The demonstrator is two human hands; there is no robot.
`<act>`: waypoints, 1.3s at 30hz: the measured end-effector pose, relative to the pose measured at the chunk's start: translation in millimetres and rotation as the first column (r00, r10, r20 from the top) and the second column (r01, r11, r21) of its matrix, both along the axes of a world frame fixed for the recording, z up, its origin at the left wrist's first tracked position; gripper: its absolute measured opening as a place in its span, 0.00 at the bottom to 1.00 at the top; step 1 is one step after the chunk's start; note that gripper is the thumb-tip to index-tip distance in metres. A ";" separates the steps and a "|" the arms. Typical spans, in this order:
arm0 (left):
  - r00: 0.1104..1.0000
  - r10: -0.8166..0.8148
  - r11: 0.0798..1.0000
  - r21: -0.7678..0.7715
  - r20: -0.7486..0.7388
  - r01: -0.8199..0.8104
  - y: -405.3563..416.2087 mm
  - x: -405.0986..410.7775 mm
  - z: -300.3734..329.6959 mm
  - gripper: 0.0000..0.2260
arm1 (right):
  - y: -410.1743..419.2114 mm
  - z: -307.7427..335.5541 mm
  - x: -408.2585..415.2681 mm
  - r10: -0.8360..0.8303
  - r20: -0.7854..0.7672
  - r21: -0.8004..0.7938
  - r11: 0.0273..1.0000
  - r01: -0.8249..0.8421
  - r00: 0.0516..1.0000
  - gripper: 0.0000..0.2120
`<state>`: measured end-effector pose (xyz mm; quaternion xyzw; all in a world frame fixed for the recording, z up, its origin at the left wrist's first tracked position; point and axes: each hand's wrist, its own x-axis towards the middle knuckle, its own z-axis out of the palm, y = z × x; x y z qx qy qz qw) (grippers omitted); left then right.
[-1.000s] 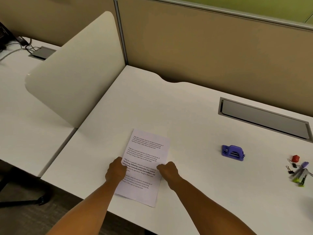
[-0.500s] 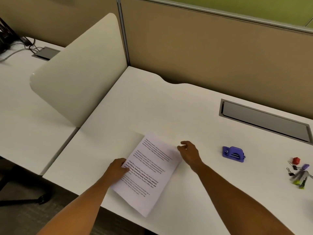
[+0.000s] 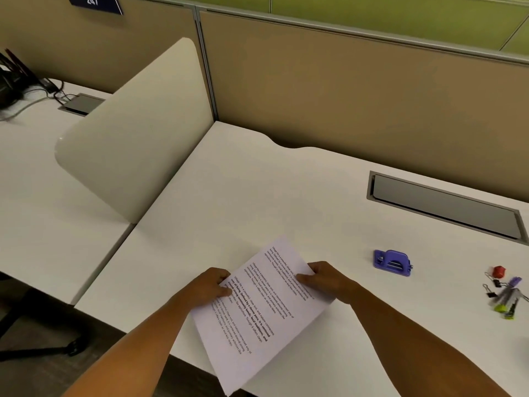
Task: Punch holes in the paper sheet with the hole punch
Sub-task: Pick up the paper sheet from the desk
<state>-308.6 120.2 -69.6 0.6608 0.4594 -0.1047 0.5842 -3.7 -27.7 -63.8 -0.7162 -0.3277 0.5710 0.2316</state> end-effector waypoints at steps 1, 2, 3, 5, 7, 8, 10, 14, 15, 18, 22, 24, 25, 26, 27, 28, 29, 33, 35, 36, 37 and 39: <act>1.000 -0.013 1.000 -0.008 0.000 0.013 2.1 1.9 1.9 0.09 | -4.1 -0.2 0.6 -0.018 -0.016 0.012 1.000 0.018 1.000 0.15; 1.000 -0.015 1.000 -0.023 0.003 0.015 4.7 3.4 4.5 0.09 | -7.8 -1.3 1.3 -0.041 -0.029 0.019 0.999 0.042 0.999 0.13; 1.000 -0.004 0.999 -0.045 0.009 0.004 7.7 4.0 7.4 0.10 | -11.3 -3.6 2.0 -0.069 -0.040 0.012 0.998 0.069 0.997 0.12; 0.999 0.047 0.996 -0.076 0.011 -0.046 13.1 1.9 13.3 0.13 | -17.3 -10.2 3.2 -0.115 -0.063 0.000 0.993 0.115 0.991 0.10; 0.993 0.115 0.991 -0.076 0.010 -0.113 13.4 -6.1 16.8 0.16 | -22.3 -15.9 3.4 -0.160 -0.086 -0.015 0.987 0.159 0.983 0.10; 0.986 0.165 0.983 -0.080 0.015 -0.163 10.2 -11.6 17.1 0.17 | -24.5 -17.8 2.8 -0.183 -0.094 -0.018 0.983 0.182 0.979 0.10; 0.943 0.328 0.939 -0.126 0.050 -0.320 -4.4 -23.7 13.7 0.14 | -28.2 -18.4 1.8 -0.226 -0.112 -0.013 0.974 0.226 0.968 0.11; 0.688 0.714 0.682 -0.354 0.131 -0.641 -48.3 -38.5 -2.8 0.14 | -32.5 -16.8 -1.4 -0.277 -0.141 0.039 0.958 0.285 0.950 0.07; 0.639 0.759 0.627 -0.408 0.127 -0.664 -58.8 -38.3 -5.8 0.14 | -33.4 -15.8 -2.2 -0.294 -0.141 0.052 0.951 0.303 0.946 0.06; 0.591 0.800 0.564 -0.472 0.108 -0.677 -82.1 -29.8 -11.1 0.14 | -34.7 -14.9 -4.1 -0.313 -0.149 0.086 0.941 0.327 0.938 0.06; 0.570 0.814 0.560 -0.411 0.111 -0.719 -92.7 -15.6 -11.6 0.15 | -35.3 -13.2 -6.4 -0.291 -0.149 0.118 0.944 0.310 0.945 0.07; 0.556 0.822 0.558 -0.377 0.126 -0.739 -90.1 -13.3 -9.9 0.14 | -34.7 -11.0 -6.1 -0.289 -0.155 0.130 0.942 0.310 0.945 0.08; 0.552 0.823 0.558 -0.367 0.132 -0.744 -87.8 -12.9 -8.4 0.13 | -34.2 -9.5 -5.4 -0.287 -0.168 0.138 0.940 0.311 0.943 0.09; 0.550 0.824 0.559 -0.359 0.137 -0.748 -85.2 -12.8 -7.1 0.13 | -33.6 -8.2 -4.6 -0.281 -0.185 0.145 0.940 0.309 0.942 0.09; 0.547 0.825 0.558 -0.351 0.141 -0.752 -82.6 -12.7 -6.1 0.12 | -32.8 -6.5 -4.0 -0.271 -0.202 0.147 0.941 0.303 0.941 0.10; 0.542 0.828 0.556 -0.341 0.145 -0.758 -80.3 -12.3 -5.3 0.12 | -32.2 -5.1 -3.5 -0.260 -0.221 0.147 0.944 0.296 0.940 0.11; 0.538 0.830 0.554 -0.331 0.146 -0.764 -78.4 -11.4 -4.8 0.11 | -31.6 -3.9 -3.3 -0.252 -0.239 0.147 0.945 0.291 0.938 0.11; 0.533 0.831 0.555 -0.321 0.159 -0.768 -77.4 -4.5 -1.3 0.08 | -29.3 0.7 -2.7 -0.275 -0.234 0.162 0.935 0.316 0.932 0.11; 0.532 0.830 0.556 -0.313 0.166 -0.770 -78.4 -3.3 -0.1 0.08 | -28.5 2.0 -2.0 -0.268 -0.227 0.166 0.937 0.308 0.936 0.12; 0.532 0.830 0.557 -0.311 0.170 -0.770 -78.9 -3.2 0.1 0.08 | -28.1 2.5 -1.4 -0.266 -0.226 0.166 0.937 0.306 0.937 0.12; 0.530 0.830 0.557 -0.309 0.173 -0.771 -79.1 -3.3 -0.1 0.08 | -27.6 3.9 -0.9 -0.274 -0.234 0.165 0.934 0.316 0.933 0.13; 0.519 0.836 0.548 -0.310 0.178 -0.777 -79.6 -2.8 0.1 0.08 | -26.7 7.5 0.2 -0.336 -0.281 0.144 0.911 0.386 0.899 0.13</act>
